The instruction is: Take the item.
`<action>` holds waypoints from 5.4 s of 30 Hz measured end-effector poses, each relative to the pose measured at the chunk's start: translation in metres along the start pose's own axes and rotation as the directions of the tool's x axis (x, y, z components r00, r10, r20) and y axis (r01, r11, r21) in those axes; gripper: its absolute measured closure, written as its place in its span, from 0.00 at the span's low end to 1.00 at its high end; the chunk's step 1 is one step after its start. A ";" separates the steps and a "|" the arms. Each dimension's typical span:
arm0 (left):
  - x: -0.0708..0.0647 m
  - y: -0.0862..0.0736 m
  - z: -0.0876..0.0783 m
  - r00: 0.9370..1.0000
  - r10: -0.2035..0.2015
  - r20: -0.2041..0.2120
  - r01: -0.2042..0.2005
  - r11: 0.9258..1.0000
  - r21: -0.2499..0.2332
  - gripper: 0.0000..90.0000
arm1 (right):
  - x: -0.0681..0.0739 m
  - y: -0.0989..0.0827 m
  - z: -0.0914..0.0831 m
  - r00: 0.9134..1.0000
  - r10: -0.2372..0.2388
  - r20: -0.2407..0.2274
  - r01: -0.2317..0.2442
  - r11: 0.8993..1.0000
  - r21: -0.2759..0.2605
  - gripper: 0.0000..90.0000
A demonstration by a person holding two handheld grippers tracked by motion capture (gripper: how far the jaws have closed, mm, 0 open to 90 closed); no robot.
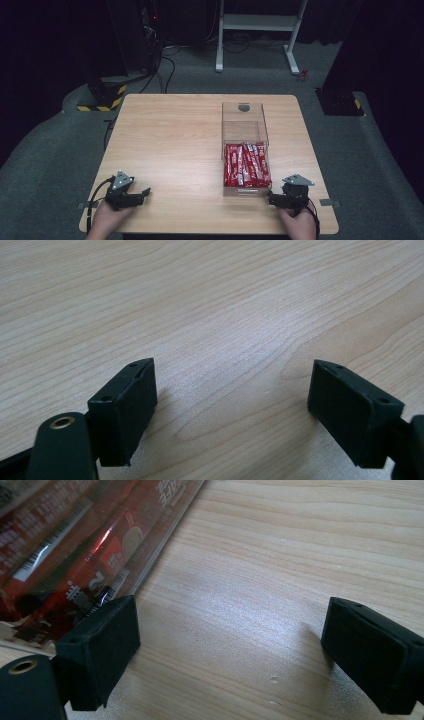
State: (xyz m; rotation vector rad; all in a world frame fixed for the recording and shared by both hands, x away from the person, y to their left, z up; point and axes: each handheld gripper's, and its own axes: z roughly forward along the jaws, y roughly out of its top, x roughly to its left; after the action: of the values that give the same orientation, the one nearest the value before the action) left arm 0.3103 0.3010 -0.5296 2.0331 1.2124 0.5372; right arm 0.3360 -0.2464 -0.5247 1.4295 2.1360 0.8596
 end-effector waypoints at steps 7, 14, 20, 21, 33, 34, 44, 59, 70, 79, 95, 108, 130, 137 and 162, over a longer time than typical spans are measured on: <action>0.000 0.000 0.000 1.000 -0.001 -0.002 0.001 1.000 0.000 0.23 | 0.000 0.000 0.000 1.000 0.000 -0.001 0.000 1.000 0.000 0.09; 0.000 -0.001 -0.001 1.000 -0.007 -0.003 0.007 1.000 -0.001 0.22 | 0.000 0.000 0.000 1.000 0.000 -0.001 0.000 1.000 0.000 0.09; 0.000 0.000 0.000 1.000 -0.001 -0.004 0.001 1.000 0.004 0.19 | 0.000 0.000 0.000 1.000 0.000 -0.001 0.000 1.000 0.000 0.09; 0.000 0.000 0.000 1.000 -0.002 -0.004 0.002 1.000 0.006 0.19 | 0.000 0.000 0.000 1.000 0.000 -0.001 0.000 1.000 0.000 0.09; 0.003 0.002 0.001 1.000 -0.021 -0.021 0.022 0.999 0.034 0.11 | 0.000 0.000 0.000 1.000 0.000 -0.001 0.000 1.000 0.000 0.09; 0.003 0.002 0.001 1.000 -0.016 -0.024 0.017 0.999 0.031 0.10 | 0.000 0.000 0.000 1.000 0.000 -0.001 0.000 1.000 0.000 0.09; -0.006 0.007 -0.003 1.000 -0.004 0.015 0.004 1.000 -0.002 0.08 | 0.000 0.000 0.000 1.000 0.000 0.000 0.000 1.000 0.000 0.09; -0.023 0.017 -0.006 0.997 0.010 0.072 -0.005 0.998 -0.058 0.10 | 0.000 0.000 0.000 1.000 0.000 -0.001 0.000 1.000 0.000 0.09; -0.036 0.024 -0.004 0.994 0.021 0.107 -0.013 0.997 -0.070 0.10 | 0.000 0.000 0.000 1.000 0.000 -0.001 0.000 1.000 0.000 0.09; -0.048 0.029 0.000 0.991 0.052 0.122 -0.042 0.996 -0.081 0.10 | 0.000 0.000 0.000 1.000 0.000 -0.001 0.000 1.000 0.000 0.09; -0.068 0.041 0.004 0.982 0.075 0.171 -0.058 0.993 -0.103 0.11 | 0.000 0.000 0.000 1.000 0.000 -0.001 0.000 1.000 0.000 0.09; -0.084 0.050 0.009 0.975 0.090 0.201 -0.066 0.990 -0.127 0.12 | 0.000 0.000 0.000 1.000 0.000 -0.001 0.000 1.000 0.000 0.09; -0.116 0.076 0.002 0.958 0.136 0.253 -0.081 0.974 -0.213 0.15 | 0.000 0.000 0.000 1.000 -0.001 -0.002 0.001 1.000 0.000 0.09; -0.126 0.086 0.003 0.951 0.154 0.269 -0.093 0.970 -0.226 0.15 | 0.000 0.000 0.000 1.000 0.000 -0.002 0.000 1.000 -0.001 0.09; -0.151 0.122 0.012 0.928 0.196 0.316 -0.117 0.961 -0.250 0.17 | 0.000 0.000 0.000 1.000 -0.001 -0.002 0.001 1.000 -0.001 0.09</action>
State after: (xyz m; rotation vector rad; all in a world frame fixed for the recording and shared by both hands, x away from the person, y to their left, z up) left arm 0.3180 0.1252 -0.4462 1.9360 0.7511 0.3619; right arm 0.3362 -0.2465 -0.5247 1.4280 2.1372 0.8613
